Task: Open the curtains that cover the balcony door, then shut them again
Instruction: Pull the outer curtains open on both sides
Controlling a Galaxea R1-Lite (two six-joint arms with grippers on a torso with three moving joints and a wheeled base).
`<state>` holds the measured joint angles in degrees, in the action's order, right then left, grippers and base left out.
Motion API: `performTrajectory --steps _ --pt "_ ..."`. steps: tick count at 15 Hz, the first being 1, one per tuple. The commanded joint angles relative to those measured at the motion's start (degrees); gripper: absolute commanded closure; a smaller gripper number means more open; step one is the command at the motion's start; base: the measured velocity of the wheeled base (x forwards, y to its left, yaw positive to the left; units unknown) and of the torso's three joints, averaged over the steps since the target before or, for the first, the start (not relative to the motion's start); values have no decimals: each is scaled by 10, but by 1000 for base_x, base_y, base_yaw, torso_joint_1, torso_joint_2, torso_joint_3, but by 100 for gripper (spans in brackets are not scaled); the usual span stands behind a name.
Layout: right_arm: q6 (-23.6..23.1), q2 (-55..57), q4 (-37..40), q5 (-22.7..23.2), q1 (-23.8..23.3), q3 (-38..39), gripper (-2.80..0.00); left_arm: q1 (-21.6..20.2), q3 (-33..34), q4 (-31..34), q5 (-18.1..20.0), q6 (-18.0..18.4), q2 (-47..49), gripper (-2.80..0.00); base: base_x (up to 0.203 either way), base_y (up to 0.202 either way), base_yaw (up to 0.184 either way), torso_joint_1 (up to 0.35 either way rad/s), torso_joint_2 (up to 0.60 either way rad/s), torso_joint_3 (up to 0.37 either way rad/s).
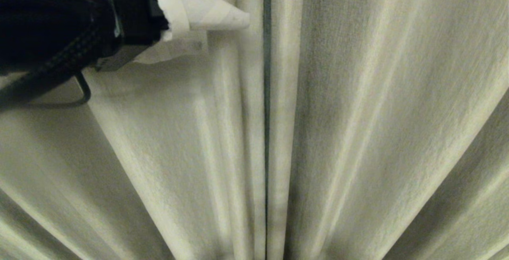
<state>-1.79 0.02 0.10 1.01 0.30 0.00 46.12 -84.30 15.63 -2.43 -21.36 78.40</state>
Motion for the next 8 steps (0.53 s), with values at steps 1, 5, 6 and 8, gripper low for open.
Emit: performTrajectory --steps 1,5,6,8 --pt "-1 0 0 0 0 0 0 4 -22 1 -5 -1 31 -280 0 0 0 0 0 0" --pt "-1 0 0 0 0 0 0 4 -61 -1 -56 0 78 -280 0 0 0 0 0 0" --pt "-1 0 0 0 0 0 0 2 -66 -1 -74 8 85 -280 0 0 0 0 0 0" --pt "-1 0 0 0 0 0 0 -6 -84 -2 -104 44 101 -280 0 0 0 0 0 0"
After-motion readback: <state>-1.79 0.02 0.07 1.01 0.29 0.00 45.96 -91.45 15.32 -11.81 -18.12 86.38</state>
